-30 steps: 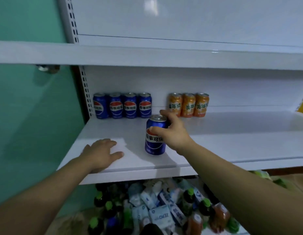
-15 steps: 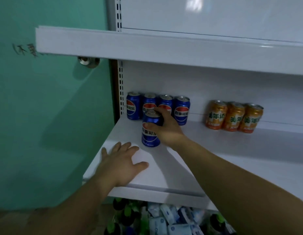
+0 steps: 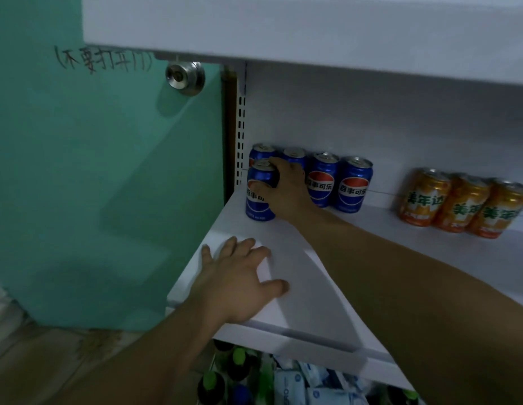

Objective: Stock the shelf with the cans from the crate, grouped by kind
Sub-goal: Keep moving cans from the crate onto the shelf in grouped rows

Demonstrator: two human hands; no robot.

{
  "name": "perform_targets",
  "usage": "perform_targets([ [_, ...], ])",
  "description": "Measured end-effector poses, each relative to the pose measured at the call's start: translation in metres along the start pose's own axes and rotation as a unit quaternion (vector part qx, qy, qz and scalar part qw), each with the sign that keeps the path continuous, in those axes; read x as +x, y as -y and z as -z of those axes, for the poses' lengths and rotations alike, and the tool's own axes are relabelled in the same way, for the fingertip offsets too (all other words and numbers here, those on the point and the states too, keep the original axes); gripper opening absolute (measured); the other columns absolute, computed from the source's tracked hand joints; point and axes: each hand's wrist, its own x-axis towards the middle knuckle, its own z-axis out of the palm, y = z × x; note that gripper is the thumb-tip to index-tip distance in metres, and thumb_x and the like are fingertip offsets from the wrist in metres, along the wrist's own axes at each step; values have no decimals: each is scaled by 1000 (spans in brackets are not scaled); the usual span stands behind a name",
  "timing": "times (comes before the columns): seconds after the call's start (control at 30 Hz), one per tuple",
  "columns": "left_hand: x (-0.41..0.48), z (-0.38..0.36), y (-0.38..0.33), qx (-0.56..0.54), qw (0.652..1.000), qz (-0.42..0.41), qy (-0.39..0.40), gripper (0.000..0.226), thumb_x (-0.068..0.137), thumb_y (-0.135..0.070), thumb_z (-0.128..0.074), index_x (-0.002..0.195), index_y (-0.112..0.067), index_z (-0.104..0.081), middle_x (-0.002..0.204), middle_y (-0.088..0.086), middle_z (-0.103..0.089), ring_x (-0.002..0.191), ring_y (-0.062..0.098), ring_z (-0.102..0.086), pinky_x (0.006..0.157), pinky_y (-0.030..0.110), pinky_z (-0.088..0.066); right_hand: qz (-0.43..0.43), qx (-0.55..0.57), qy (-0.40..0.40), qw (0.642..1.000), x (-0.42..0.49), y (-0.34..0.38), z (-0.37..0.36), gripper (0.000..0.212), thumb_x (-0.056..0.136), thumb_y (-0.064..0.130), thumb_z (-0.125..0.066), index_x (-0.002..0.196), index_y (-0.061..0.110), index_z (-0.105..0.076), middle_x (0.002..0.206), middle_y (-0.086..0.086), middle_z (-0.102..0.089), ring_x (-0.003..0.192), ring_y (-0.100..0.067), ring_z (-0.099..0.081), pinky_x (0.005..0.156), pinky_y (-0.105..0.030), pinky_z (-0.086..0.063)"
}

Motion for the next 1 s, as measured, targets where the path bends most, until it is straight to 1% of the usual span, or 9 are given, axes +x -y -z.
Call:
perform_targets([
  [0.17, 0, -2, 1, 4, 1000, -3, -1, 76, 81, -76, -33, 146, -42, -17, 159, -14, -5, 146, 14, 3, 115, 57, 6, 16, -42, -14, 999, 15, -2, -9, 68, 89, 34, -67, 146, 16, -35, 146, -9, -39, 132, -25, -40, 107, -30, -31],
  [0.33, -1, -3, 2, -2, 1000, -5, -1, 74, 81, -76, -34, 145, -42, -18, 159, -15, -5, 146, 14, 5, 115, 57, 6, 23, -104, -25, 994, 21, -3, -14, 69, 91, 38, -63, 148, 13, -32, 147, -11, -39, 133, -26, -40, 109, -34, -31],
  [0.43, 1, -2, 3, -4, 1000, -6, -1, 74, 81, -76, -33, 145, -42, -19, 158, -15, -6, 146, 14, 4, 114, 57, 7, 26, -104, -41, 993, 24, -3, -22, 67, 92, 37, -63, 147, 12, -33, 145, -12, -41, 131, -28, -41, 110, -37, -33],
  [0.63, 5, -2, 12, -1, 1000, 4, 2, 74, 81, -76, -35, 145, -42, -21, 158, -13, -8, 146, 15, 0, 115, 56, 5, 6, -73, 15, 997, 15, 6, -15, 80, 89, 44, -63, 153, 21, -20, 153, -7, -33, 138, -27, -34, 112, -40, -30],
  [0.73, 4, -2, 17, -7, 1000, 19, 10, 77, 80, -78, -33, 146, -42, -19, 159, -13, -8, 146, 15, -1, 115, 56, 2, 0, -131, 24, 991, -7, 7, 15, 77, 89, 48, -60, 151, 19, -25, 152, -7, -36, 136, -27, -38, 109, -38, -34],
  [0.83, 2, 4, 23, 8, 999, 31, 32, 79, 81, -79, -30, 148, -41, -15, 160, -13, -4, 147, 16, -1, 115, 56, 1, -26, -222, 13, 975, -36, -2, 66, 56, 93, 47, -55, 138, 17, -45, 136, -9, -54, 122, -29, -52, 89, -30, -40],
  [0.87, 2, 6, 24, 14, 999, 36, 38, 78, 81, -79, -30, 148, -41, -15, 160, -12, -4, 147, 17, -2, 115, 57, 0, -45, -247, 10, 968, -48, -5, 87, 54, 93, 49, -53, 136, 17, -47, 134, -9, -55, 119, -29, -54, 87, -29, -40],
  [0.93, 2, 15, 24, 21, 997, 58, 46, 79, 82, -77, -33, 149, -38, -16, 160, -10, -6, 146, 19, -6, 115, 57, -4, -92, -292, 8, 952, -72, -12, 125, 61, 93, 52, -51, 142, 18, -40, 141, -11, -48, 122, -29, -51, 95, -32, -41],
  [1.0, 3, 24, 0, 25, 996, 56, 62, 84, 81, -74, -41, 149, -33, -18, 160, -4, -11, 145, 22, -13, 115, 54, -10, -136, -337, -14, 932, -109, -25, 170, 62, 93, 54, -49, 143, 20, -38, 142, -11, -46, 123, -29, -49, 102, -35, -38],
])
